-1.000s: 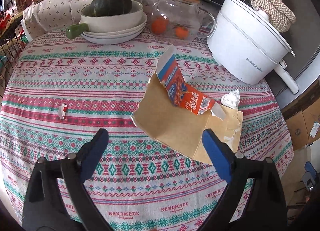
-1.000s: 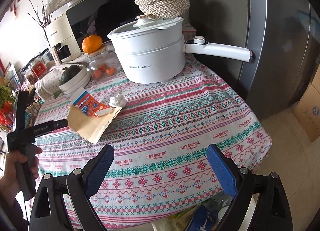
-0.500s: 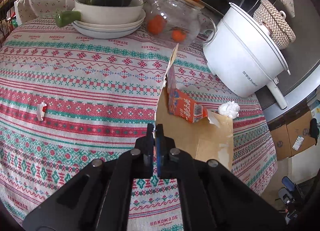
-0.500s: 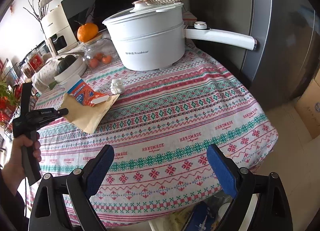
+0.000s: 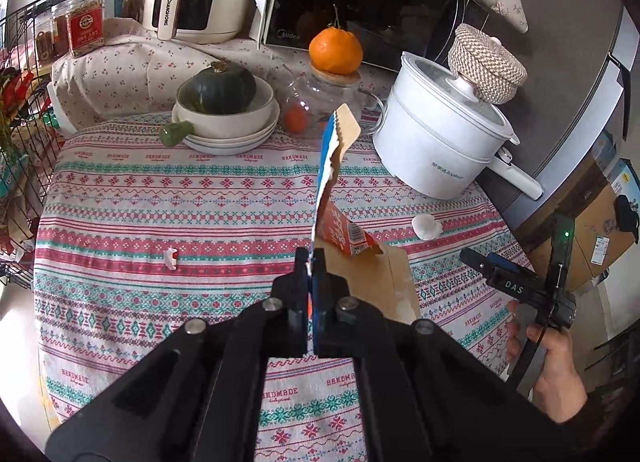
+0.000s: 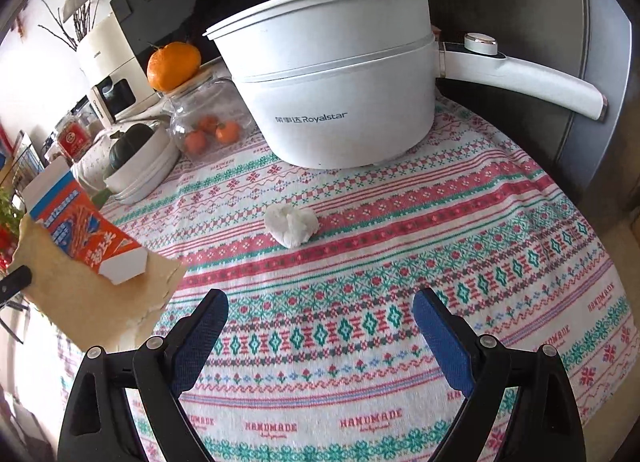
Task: Collect trash
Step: 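Grasp the small white tissue with the right tool while the left tool lifts the carton, then carry carton and tissue over the basin and open both tools to drop them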
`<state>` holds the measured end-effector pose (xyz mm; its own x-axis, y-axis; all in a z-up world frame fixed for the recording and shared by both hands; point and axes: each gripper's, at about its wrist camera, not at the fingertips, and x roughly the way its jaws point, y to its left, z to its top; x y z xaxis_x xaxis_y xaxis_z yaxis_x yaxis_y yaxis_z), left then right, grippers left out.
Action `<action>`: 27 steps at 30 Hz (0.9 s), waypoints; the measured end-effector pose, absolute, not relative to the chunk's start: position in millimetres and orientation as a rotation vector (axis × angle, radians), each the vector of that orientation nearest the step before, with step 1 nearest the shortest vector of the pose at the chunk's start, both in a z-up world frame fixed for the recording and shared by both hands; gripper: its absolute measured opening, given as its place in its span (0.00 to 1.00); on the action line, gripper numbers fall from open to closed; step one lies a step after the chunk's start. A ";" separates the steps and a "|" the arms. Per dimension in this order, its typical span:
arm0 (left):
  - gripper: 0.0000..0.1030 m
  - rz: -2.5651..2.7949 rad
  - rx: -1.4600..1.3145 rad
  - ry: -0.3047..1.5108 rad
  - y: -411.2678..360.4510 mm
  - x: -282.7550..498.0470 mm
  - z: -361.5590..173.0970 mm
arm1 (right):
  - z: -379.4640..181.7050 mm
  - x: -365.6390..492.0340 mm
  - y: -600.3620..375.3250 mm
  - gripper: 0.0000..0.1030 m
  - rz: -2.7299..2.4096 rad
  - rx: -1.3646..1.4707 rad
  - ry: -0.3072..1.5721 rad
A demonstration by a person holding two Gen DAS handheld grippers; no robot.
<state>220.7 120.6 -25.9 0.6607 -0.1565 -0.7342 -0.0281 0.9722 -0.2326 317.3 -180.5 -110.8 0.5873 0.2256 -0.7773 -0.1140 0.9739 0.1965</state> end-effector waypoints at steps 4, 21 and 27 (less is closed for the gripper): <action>0.01 -0.059 -0.222 0.849 132.1 216.5 -26.6 | -127.7 345.1 -170.4 0.81 0.224 0.152 0.923; 0.01 -0.050 -0.261 0.847 146.7 209.8 -25.8 | -137.1 360.6 -127.7 0.12 0.295 0.014 0.938; 0.01 -0.116 -0.255 0.811 131.7 197.6 -11.1 | -103.9 323.5 -144.7 0.11 0.298 0.002 0.901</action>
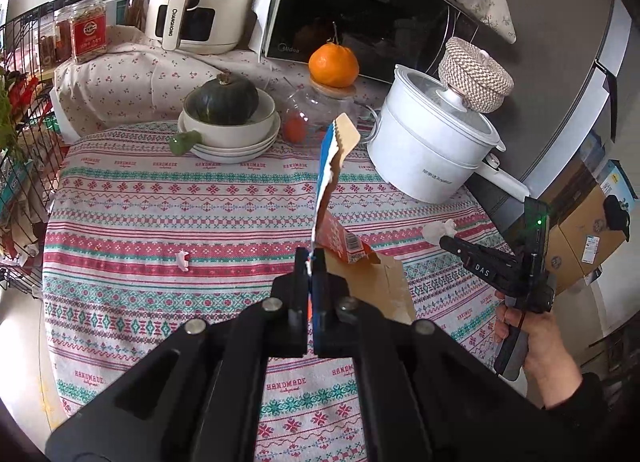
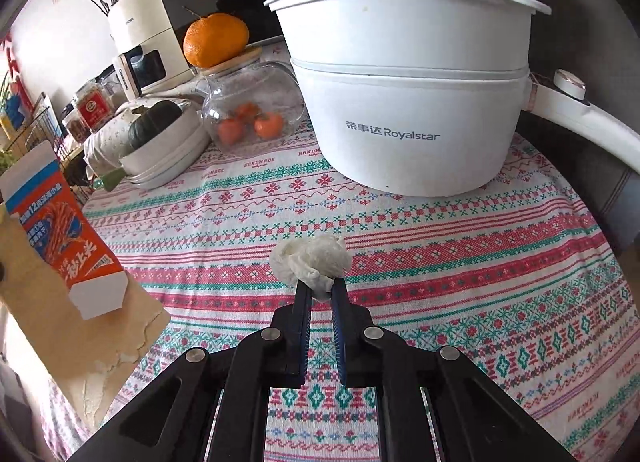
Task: Collect trash
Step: 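Carry carton and tissue over the basin and open both tools to drop them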
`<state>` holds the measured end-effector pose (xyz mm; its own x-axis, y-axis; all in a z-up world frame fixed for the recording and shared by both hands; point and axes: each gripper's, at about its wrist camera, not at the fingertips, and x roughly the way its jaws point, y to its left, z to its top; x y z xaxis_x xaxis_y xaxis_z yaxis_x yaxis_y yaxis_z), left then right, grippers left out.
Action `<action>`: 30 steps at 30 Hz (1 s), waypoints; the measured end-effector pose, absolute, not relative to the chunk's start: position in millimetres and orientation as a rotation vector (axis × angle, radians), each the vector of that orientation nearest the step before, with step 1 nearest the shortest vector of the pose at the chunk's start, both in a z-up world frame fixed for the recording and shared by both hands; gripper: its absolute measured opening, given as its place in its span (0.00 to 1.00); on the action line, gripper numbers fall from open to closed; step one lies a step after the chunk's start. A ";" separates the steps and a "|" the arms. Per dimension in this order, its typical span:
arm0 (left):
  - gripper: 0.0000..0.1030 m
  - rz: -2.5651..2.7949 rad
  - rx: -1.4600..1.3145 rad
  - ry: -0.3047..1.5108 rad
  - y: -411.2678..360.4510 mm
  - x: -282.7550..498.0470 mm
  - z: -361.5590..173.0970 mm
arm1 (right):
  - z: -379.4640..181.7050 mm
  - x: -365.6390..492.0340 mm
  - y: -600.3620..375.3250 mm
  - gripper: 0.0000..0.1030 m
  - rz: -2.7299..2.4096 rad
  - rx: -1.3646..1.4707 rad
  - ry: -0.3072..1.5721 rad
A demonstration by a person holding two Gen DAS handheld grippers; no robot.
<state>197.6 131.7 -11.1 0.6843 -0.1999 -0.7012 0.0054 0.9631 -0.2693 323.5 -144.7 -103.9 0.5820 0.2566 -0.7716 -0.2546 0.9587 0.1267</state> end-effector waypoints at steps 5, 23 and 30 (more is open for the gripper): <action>0.01 -0.172 -0.238 0.788 116.7 183.7 -1.9 | -72.5 281.9 -167.2 0.10 0.281 -0.008 0.869; 0.01 -0.472 -0.057 0.776 -22.5 129.1 1.7 | -4.4 103.4 -273.8 0.10 0.156 0.021 0.786; 0.01 -0.570 0.032 0.784 -88.6 110.1 -13.2 | -16.8 64.6 -312.8 0.10 0.078 0.073 0.815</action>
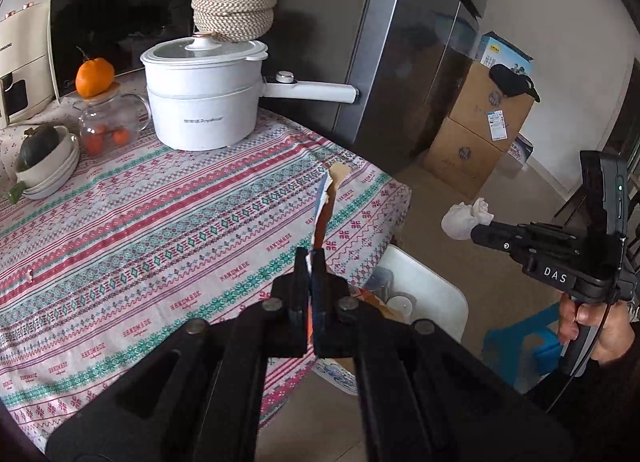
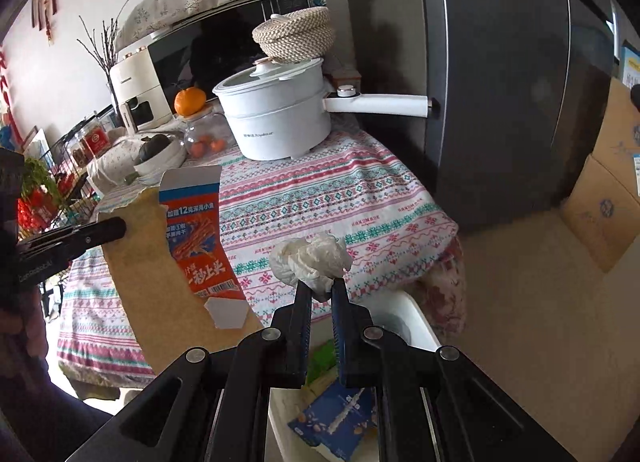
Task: Collect trash
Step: 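Carry carton and tissue over the basin and open both tools to drop them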
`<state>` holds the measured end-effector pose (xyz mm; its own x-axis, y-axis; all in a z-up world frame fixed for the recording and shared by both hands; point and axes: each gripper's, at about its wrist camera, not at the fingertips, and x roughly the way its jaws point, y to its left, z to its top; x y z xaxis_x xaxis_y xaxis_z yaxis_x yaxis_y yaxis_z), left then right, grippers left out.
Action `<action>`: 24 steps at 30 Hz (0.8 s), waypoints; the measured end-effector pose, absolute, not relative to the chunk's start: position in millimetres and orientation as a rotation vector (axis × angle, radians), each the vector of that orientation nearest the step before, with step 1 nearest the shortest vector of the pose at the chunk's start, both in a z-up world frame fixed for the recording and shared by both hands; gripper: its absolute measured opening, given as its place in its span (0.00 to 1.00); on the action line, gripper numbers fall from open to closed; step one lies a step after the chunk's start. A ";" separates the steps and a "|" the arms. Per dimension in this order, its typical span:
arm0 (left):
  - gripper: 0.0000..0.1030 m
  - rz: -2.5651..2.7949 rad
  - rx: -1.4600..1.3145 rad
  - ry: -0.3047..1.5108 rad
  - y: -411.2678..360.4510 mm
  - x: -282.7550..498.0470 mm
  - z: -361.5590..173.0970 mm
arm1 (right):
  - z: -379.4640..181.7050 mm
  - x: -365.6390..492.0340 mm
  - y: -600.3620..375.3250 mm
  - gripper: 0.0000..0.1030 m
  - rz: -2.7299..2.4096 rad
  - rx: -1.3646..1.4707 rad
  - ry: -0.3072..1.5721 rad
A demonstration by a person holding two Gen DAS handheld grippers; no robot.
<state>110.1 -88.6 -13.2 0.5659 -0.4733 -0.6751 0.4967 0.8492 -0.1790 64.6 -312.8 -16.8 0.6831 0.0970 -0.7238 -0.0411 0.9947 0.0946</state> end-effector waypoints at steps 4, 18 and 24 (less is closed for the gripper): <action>0.01 -0.619 0.089 0.778 -124.8 99.9 -26.5 | -23.7 51.0 -328.8 0.10 0.055 0.082 0.832; 0.58 -0.635 0.230 0.821 -173.5 93.6 -74.9 | -57.2 30.4 -357.2 0.10 -0.002 0.077 0.943; 0.80 -0.584 0.197 0.833 -155.1 89.9 -65.6 | -60.3 30.6 -359.5 0.10 0.005 0.093 0.975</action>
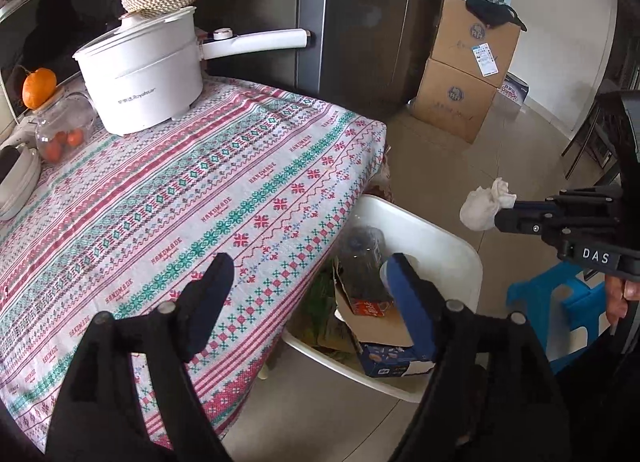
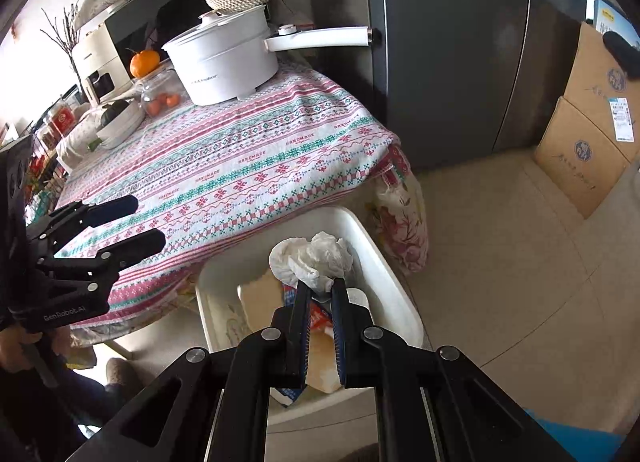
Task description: Collect trash
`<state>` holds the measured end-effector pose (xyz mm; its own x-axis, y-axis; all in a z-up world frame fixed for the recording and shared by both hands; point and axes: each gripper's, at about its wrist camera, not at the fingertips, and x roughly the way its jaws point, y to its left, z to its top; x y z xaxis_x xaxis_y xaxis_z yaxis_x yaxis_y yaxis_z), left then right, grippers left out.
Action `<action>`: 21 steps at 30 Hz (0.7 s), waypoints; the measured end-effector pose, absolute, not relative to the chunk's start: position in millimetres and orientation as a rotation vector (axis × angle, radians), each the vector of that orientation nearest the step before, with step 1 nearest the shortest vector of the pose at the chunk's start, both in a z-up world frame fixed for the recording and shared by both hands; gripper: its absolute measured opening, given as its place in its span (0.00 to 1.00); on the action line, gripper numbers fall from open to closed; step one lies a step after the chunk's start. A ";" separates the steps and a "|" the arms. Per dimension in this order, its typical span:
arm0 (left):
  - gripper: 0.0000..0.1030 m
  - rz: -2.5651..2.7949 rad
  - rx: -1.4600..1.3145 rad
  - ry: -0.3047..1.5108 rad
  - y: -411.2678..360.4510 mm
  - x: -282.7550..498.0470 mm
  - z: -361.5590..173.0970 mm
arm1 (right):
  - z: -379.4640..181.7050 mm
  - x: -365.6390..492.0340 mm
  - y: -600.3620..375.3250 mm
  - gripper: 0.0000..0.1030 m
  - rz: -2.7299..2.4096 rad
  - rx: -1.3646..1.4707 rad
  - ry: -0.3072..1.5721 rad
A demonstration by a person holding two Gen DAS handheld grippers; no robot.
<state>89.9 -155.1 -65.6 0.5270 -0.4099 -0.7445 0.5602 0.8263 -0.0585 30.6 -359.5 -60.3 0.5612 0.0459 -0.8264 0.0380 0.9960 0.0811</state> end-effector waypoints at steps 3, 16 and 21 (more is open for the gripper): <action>0.82 -0.553 0.177 0.847 -143.1 87.7 -63.4 | -62.9 35.2 -354.3 0.10 0.019 0.091 0.997; 0.99 -0.366 0.057 0.905 -90.3 72.6 -64.3 | -92.7 59.0 -336.8 0.49 0.034 0.125 1.098; 0.99 -0.282 0.024 0.937 -74.9 66.4 -65.7 | -74.9 52.3 -330.2 0.70 0.035 0.135 1.035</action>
